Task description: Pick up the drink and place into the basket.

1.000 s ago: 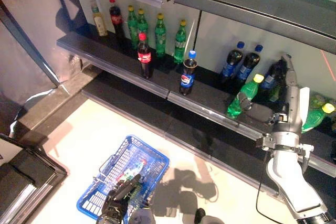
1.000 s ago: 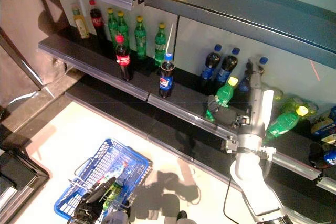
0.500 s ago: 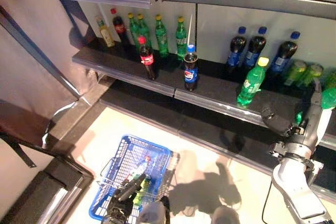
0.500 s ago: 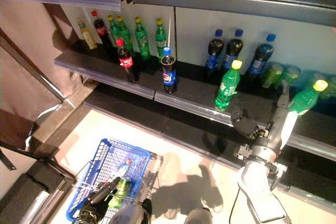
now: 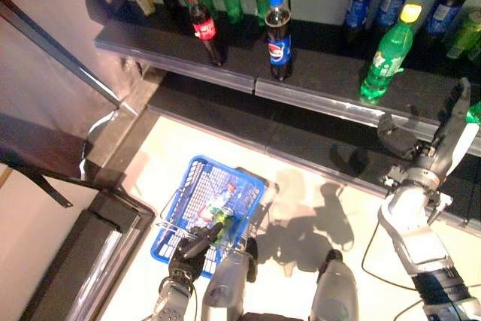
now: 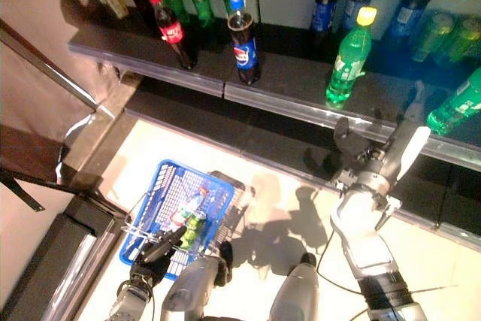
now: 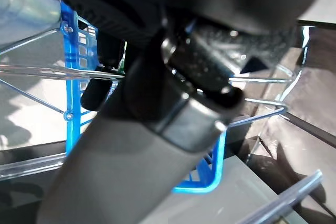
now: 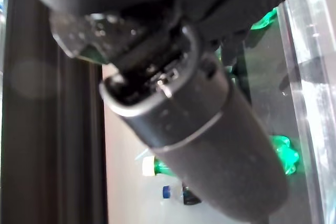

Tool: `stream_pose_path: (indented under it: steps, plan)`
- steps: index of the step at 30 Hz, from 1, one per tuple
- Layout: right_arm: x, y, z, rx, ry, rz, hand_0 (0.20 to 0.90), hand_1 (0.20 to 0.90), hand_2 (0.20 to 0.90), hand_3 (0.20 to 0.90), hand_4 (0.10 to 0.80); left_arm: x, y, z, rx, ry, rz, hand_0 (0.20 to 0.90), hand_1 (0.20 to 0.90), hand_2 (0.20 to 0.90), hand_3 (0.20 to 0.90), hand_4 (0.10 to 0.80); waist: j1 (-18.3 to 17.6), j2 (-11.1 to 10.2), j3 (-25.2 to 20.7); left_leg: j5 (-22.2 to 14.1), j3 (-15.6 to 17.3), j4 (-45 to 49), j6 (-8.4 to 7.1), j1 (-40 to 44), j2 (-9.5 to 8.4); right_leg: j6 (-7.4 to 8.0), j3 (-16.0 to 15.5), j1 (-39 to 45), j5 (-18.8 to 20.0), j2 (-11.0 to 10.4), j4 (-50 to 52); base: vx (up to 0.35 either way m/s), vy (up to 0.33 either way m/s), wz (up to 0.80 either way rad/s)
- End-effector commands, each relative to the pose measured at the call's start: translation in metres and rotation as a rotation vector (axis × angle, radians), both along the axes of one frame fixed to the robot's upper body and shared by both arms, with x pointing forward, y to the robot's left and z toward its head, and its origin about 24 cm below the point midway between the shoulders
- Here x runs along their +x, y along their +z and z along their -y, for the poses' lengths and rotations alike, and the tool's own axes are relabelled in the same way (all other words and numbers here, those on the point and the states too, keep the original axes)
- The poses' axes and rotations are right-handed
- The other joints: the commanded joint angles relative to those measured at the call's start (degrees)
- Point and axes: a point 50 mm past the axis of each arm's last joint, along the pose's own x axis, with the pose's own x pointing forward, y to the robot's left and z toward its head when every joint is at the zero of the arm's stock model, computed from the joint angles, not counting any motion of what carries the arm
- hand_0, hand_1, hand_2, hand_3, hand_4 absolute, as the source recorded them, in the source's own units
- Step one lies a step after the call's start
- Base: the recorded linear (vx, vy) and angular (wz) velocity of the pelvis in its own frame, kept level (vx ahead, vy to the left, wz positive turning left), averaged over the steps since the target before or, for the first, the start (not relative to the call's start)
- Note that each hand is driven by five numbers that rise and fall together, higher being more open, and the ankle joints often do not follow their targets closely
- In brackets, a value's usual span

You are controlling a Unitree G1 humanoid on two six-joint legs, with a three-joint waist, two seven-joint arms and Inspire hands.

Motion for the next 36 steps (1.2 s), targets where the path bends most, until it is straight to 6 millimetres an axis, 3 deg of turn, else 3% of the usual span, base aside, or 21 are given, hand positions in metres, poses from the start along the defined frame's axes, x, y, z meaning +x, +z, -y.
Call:
stream_pose_path:
  steps: [1, 9, 13, 25, 36]
  plan:
    - [0.012, 0.078, -0.011, -0.045, 0.03, 0.335, 0.9, 0.9, 0.9, 0.9, 0.8, -0.017, 0.021, -0.031, 0.128, -0.076, 0.114, 0.3, 0.3, 0.3, 0.2, 0.1, 3.7, -1.9, 0.2, 4.2, -5.9, 1.2, 0.37, -8.0, -2.3, -1.55, -1.4, 1.8, 4.4, 0.8, -3.8, -0.215, -0.141, -0.12]
    - [0.031, 0.148, -0.022, -0.055, 0.062, 0.509, 0.9, 0.9, 0.9, 0.9, 0.8, 0.027, 0.051, -0.042, 0.159, -0.055, 0.251, 0.3, 0.3, 0.3, 0.2, 0.1, 5.6, -3.2, 0.2, 4.4, -7.1, -0.1, 1.34, -16.0, -1.64, -1.42, -1.3, -5.2, 5.8, 2.4, -8.1, -0.185, -0.075, -0.1]
    - [0.035, 0.165, -0.021, -0.011, 0.066, 0.54, 0.9, 0.9, 0.9, 0.9, 0.8, 0.038, 0.062, -0.045, 0.167, -0.041, 0.292, 0.3, 0.3, 0.3, 0.2, 0.1, 6.2, -3.9, 0.2, 4.4, -6.9, -0.8, 1.62, -18.0, -1.36, -1.17, -1.1, -7.4, 6.2, 2.7, -9.3, -0.101, -0.032, -0.02]
    - [0.055, 0.188, -0.013, 0.126, 0.077, 0.517, 0.9, 0.9, 0.9, 0.9, 0.8, 0.066, 0.086, -0.042, 0.195, -0.016, 0.36, 0.3, 0.3, 0.3, 0.2, 0.1, 6.8, -5.7, 0.2, 4.1, -5.7, -2.4, 2.67, -22.1, -1.12, -0.82, -1.1, -14.1, 7.6, 3.0, -9.3, -0.04, -0.006, 0.01]
    - [0.057, 0.205, 0.0, 0.145, 0.022, 0.534, 0.9, 0.9, 0.9, 0.9, 0.8, 0.069, 0.09, -0.042, 0.191, -0.009, 0.365, 0.3, 0.3, 0.3, 0.2, 0.1, 7.0, -5.2, 0.2, 3.7, -4.6, -3.1, 3.3, -22.6, -1.86, -0.73, -1.1, -16.6, 7.4, 2.7, -7.9, 0.0, 0.0, 0.0]
